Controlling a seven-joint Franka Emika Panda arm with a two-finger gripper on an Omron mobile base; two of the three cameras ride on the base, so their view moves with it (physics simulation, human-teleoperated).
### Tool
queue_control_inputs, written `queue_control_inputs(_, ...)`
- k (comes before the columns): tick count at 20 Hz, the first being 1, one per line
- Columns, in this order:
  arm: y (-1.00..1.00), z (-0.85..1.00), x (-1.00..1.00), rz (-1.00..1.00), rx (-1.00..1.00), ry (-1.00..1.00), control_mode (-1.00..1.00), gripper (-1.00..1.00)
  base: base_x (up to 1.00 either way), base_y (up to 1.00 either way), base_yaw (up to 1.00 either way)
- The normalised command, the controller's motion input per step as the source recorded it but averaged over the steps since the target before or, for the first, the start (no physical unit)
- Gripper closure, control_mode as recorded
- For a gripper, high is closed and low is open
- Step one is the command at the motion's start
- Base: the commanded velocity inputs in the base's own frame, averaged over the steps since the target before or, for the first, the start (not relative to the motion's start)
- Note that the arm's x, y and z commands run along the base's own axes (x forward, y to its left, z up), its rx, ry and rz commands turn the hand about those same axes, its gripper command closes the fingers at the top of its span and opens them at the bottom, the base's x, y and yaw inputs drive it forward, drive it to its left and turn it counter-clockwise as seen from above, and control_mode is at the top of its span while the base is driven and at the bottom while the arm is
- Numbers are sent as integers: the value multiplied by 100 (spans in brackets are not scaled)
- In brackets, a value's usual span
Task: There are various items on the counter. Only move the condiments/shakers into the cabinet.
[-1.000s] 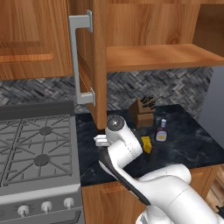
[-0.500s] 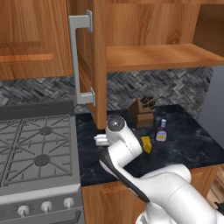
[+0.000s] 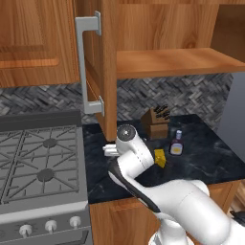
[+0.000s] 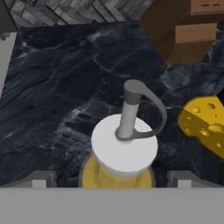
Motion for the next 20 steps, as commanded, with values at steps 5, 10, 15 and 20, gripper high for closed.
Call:
queue_control_inputs(5,0,-1,13,0,0,0,-100,-100,0,0,0)
queue_control_inputs(10,0,-8,12,0,0,0,-100,100,0,0,0)
queue_control_inputs(15,0,-1,1,0,0,0,-100,100,0,0,0)
queue_control_inputs(20,0,0,-3,0,0,0,-100,100,0,0,0)
